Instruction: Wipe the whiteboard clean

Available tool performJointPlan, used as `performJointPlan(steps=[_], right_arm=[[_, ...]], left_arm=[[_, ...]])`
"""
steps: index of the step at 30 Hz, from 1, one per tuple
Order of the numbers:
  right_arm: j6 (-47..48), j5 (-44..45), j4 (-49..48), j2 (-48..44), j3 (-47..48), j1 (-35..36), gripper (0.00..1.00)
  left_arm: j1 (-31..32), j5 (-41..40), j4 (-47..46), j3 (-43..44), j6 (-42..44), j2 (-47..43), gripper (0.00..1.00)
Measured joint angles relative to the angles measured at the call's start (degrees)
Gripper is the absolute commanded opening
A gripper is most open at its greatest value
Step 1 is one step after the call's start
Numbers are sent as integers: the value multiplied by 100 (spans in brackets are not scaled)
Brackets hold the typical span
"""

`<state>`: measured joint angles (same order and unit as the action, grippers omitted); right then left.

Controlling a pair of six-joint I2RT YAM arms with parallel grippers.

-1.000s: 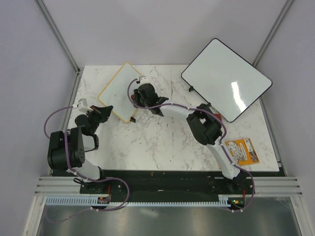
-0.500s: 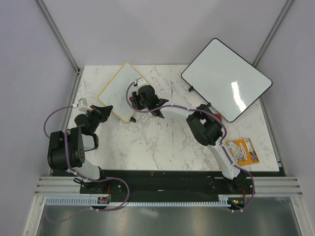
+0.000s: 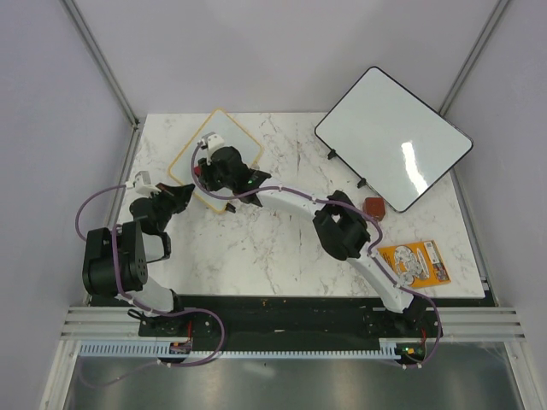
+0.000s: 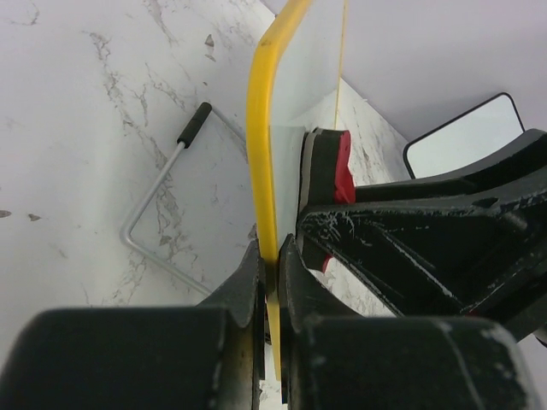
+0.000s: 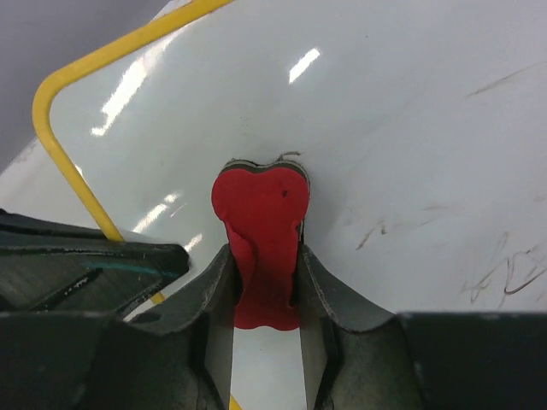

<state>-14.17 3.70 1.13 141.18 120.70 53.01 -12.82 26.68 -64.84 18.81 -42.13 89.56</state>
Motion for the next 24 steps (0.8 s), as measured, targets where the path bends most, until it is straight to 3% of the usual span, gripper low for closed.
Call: performJointPlan(steps=[5,16,24], right_arm=[[-649,81,289,238,417,-157,0],[-1333,715,107,-37,-732,-1040,0],[-605,1154,295,-39,-566,-686,0]], left_arm=[[4,-83,109,7,-4,-2,2],[83,74,83,9,17,-114,2],[90,70,96,9,35,-122,2]])
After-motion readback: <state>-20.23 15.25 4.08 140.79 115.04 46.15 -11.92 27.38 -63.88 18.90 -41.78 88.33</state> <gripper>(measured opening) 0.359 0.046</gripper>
